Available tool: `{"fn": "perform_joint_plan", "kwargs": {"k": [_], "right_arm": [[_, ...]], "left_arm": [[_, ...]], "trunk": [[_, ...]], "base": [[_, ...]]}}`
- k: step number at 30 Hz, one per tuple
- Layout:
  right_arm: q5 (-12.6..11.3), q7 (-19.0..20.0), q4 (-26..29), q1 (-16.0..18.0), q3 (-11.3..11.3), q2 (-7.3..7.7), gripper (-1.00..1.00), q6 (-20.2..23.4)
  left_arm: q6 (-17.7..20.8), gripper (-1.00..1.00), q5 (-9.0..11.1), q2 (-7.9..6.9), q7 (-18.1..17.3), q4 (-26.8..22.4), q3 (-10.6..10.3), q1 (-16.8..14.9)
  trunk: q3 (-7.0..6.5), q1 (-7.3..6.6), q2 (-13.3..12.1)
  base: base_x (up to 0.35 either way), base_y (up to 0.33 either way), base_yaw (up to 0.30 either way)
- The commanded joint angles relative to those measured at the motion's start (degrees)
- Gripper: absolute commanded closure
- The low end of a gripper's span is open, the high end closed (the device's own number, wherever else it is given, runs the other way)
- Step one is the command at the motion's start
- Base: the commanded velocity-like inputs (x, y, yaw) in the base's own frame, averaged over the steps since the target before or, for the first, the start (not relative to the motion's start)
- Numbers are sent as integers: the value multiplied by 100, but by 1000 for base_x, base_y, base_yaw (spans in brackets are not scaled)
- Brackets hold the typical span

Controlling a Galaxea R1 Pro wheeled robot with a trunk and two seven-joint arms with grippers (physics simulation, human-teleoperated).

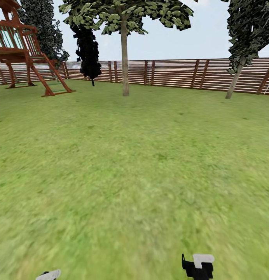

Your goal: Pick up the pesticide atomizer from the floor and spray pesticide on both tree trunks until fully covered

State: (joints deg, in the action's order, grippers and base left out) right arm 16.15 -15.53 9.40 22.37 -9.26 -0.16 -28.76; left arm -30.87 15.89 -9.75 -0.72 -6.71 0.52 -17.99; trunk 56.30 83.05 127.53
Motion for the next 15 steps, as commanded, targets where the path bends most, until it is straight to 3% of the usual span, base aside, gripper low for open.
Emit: {"fn": "perform_joint_plan", "kwargs": {"k": [1, 15], "right_arm": [[54, -20, -8, 4, -32, -2, -100, -16], [64, -20, -18, 4, -27, -2, -100, -16]], "left_arm": [[-14, 100, 11, -5, -8, 3, 6, -3], [-16, 100, 9, -6, -8, 3, 0, -3]], "trunk": [[5, 3, 2], [5, 3, 2]], "base": [[338, 0, 0], [338, 0, 0]]}}
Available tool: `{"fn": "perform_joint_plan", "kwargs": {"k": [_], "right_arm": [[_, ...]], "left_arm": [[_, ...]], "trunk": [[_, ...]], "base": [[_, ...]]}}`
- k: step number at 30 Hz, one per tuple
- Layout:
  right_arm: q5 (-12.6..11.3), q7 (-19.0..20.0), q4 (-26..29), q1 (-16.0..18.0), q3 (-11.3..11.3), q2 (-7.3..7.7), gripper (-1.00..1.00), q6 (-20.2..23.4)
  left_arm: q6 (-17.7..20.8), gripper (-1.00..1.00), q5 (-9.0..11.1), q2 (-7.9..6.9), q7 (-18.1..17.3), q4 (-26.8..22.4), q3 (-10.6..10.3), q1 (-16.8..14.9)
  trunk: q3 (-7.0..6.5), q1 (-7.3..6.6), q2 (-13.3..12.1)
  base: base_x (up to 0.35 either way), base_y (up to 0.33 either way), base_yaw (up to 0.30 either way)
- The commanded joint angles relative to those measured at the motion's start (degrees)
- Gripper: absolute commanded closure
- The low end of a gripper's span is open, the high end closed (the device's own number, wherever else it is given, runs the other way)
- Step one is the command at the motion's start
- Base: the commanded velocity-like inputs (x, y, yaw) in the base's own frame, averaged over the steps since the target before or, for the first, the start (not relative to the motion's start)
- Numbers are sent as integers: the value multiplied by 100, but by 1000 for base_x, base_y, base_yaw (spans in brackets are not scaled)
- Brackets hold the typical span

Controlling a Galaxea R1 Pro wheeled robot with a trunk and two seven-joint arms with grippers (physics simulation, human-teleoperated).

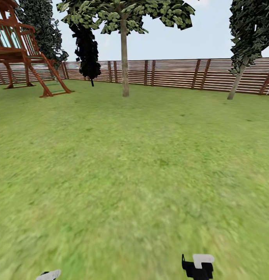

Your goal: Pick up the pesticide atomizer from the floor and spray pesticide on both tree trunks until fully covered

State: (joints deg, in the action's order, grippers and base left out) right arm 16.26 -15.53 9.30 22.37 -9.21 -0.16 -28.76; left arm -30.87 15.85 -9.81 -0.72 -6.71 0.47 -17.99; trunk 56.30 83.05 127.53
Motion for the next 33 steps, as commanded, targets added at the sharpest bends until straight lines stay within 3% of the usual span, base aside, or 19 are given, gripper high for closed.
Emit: {"fn": "perform_joint_plan", "kwargs": {"k": [1, 33], "right_arm": [[55, -17, -11, 4, -31, -2, -100, -16], [62, -11, -209, 4, -21, -11, -100, -18]], "left_arm": [[-16, 100, 11, 3, -8, 3, 2, -3], [-7, 100, 9, 14, -16, 7, -3, -3]], "trunk": [[5, 3, 2], [5, 3, 2]], "base": [[338, 0, 0], [338, 0, 0]]}}
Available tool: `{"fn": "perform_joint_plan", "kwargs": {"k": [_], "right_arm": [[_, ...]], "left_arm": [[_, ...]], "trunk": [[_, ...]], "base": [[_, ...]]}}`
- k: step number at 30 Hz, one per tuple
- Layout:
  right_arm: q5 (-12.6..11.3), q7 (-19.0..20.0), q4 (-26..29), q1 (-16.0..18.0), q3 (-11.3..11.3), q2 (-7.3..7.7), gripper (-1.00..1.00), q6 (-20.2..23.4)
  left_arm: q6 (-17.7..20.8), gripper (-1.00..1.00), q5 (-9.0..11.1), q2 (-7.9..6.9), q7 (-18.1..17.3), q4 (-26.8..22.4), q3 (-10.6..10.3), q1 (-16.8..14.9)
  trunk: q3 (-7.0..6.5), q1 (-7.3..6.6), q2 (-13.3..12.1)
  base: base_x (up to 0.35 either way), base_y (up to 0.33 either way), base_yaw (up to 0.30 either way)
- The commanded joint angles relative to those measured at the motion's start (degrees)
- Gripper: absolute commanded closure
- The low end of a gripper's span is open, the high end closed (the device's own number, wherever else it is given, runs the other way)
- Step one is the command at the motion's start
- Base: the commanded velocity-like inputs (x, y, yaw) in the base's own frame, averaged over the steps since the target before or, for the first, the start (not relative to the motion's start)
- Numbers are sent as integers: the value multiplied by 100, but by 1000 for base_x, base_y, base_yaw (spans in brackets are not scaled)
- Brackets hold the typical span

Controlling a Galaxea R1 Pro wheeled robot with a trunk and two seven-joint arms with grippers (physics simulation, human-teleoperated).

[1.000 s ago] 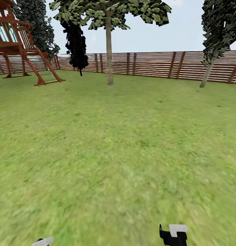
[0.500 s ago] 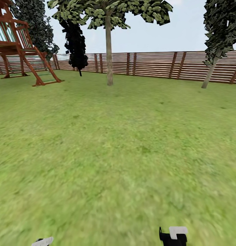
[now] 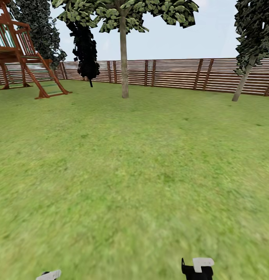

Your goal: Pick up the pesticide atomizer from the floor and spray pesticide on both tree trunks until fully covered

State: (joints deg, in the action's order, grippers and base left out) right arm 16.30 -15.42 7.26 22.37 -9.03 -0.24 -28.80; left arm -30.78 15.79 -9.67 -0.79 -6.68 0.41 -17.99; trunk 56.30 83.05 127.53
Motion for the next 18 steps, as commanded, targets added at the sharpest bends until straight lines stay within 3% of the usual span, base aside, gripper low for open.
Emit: {"fn": "perform_joint_plan", "kwargs": {"k": [1, 18], "right_arm": [[57, -22, -5, 4, -38, -2, -100, -13], [57, -26, -5, 4, -46, -2, -100, -17]], "left_arm": [[-16, 100, 13, 0, -8, 4, 3, -3], [-7, 100, 12, 0, -1, 9, 3, -3]], "trunk": [[5, 3, 2], [5, 3, 2]], "base": [[338, 0, 0], [338, 0, 0]]}}
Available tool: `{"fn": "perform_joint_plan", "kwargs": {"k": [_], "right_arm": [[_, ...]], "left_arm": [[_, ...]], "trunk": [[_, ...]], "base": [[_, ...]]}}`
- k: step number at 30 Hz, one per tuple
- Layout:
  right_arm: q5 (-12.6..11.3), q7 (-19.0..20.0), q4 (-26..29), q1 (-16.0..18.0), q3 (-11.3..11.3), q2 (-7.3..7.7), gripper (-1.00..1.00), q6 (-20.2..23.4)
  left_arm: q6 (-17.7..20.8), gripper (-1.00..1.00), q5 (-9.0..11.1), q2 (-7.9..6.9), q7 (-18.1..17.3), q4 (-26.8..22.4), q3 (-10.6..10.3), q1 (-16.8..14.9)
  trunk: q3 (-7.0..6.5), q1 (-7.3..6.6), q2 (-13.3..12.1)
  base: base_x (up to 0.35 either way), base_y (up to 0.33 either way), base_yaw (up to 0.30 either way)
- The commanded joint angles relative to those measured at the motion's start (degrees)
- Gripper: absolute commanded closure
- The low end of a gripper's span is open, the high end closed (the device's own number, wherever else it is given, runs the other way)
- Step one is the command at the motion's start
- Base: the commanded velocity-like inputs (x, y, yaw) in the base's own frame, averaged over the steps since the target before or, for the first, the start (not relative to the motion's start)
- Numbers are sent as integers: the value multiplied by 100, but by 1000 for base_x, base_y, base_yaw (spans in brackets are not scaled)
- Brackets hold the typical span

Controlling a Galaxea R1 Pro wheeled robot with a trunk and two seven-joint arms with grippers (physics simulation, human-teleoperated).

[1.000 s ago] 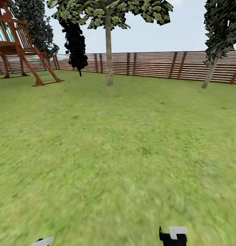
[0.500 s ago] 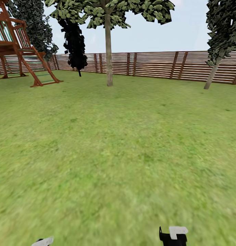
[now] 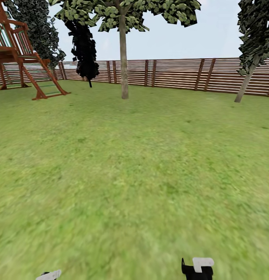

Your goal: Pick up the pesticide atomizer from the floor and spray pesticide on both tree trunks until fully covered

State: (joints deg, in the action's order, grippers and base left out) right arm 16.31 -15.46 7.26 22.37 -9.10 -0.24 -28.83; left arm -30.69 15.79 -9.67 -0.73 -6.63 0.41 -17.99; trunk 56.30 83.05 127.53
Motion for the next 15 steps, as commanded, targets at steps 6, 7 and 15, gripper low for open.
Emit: {"fn": "perform_joint_plan", "kwargs": {"k": [6, 7, 15], "right_arm": [[63, -20, -5, 4, -35, 5, -100, -15], [67, -19, -5, 4, -33, 5, -100, -16], [83, -19, -5, 4, -30, 6, -100, -17]], "left_arm": [[-16, 100, 12, 0, -8, 3, 3, -3], [-16, 100, 12, 0, -11, 3, 3, -3], [-7, 100, 13, 0, -10, 3, 3, -3]], "trunk": [[5, 3, 2], [5, 3, 2], [5, 3, 2]], "base": [[338, 0, 0], [338, 0, 0], [338, 0, 0]]}}
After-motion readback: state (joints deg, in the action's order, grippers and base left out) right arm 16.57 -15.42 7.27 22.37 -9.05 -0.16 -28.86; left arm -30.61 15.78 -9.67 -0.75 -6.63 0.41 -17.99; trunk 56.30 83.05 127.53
